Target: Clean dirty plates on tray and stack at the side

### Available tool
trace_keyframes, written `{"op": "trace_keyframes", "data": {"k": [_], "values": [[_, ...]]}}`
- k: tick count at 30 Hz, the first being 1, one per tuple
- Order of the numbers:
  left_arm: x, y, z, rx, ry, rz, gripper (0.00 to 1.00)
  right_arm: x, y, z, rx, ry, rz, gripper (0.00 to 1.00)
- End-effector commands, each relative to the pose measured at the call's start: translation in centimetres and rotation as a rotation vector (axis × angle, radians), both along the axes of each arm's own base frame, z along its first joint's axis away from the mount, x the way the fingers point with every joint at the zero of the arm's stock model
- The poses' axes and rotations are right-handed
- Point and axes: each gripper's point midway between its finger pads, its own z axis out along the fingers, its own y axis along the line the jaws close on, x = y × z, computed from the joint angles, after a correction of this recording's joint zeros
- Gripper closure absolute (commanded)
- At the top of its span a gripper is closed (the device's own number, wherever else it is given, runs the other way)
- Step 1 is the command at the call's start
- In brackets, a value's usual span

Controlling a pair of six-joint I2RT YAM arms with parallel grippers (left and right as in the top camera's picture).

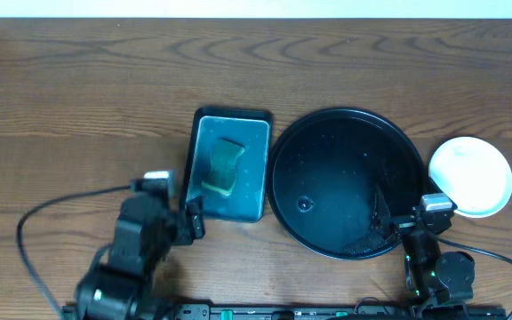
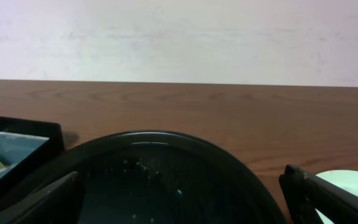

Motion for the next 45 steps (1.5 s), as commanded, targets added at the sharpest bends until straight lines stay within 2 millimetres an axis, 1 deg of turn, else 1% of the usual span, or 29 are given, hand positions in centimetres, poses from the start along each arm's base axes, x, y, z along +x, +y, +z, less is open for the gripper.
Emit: {"op": "trace_keyframes", "data": {"k": [1,7,11,15,18,22,25,26,28,30,31,34,45], "values": [[-0.2,1.2,-0.7,-0.003,-0.082,0.042,0.15,0.0,0.0,0.0,-0.019,-0.004,0.001,0.01],[0.0,2.7,-1.4,-0.049,-0.228,0.111,0.15,0.0,0.0,0.0,-0.019,-0.004,0.000,0.01],[0.2,3.7,-1.2,-0.061,-0.320,0.155,0.15,0.0,0.0,0.0,-0.019,-0.004,0.001,0.01],[1.0,4.3,-0.5,-0.072,-0.433,0.181,0.15,0.0,0.0,0.0,-0.019,-0.004,0.001,0.01],[2.0,4.3,0.1,-0.072,-0.508,0.172,0.15,0.0,0.0,0.0,-0.019,-0.004,0.000,0.01],[3.1,3.6,2.0,-0.013,-0.679,0.098,0.15,0.0,0.0,0.0,-0.019,-0.004,0.001,0.01],[3.2,3.6,2.8,0.046,-0.733,0.069,0.15,0.0,0.0,0.0,-0.019,-0.004,0.000,0.01],[3.2,3.6,2.9,0.070,-0.741,0.060,0.15,0.0,0.0,0.0,-0.019,-0.004,0.001,0.01],[3.2,3.6,2.4,0.118,-0.729,0.041,0.15,0.0,0.0,0.0,-0.019,-0.004,0.000,0.01],[3.1,3.6,0.8,0.150,-0.668,0.026,0.15,0.0,0.0,0.0,-0.019,-0.004,0.000,0.01],[2.9,3.7,-0.6,0.155,-0.610,0.025,0.15,0.0,0.0,0.0,-0.019,-0.004,0.001,0.01],[2.9,4.0,-0.6,0.156,-0.607,0.038,0.15,0.0,0.0,0.0,-0.019,-0.004,0.001,0.01],[3.0,4.0,-0.6,0.156,-0.609,0.038,0.15,0.0,0.0,0.0,-0.019,-0.004,0.001,0.01]]}}
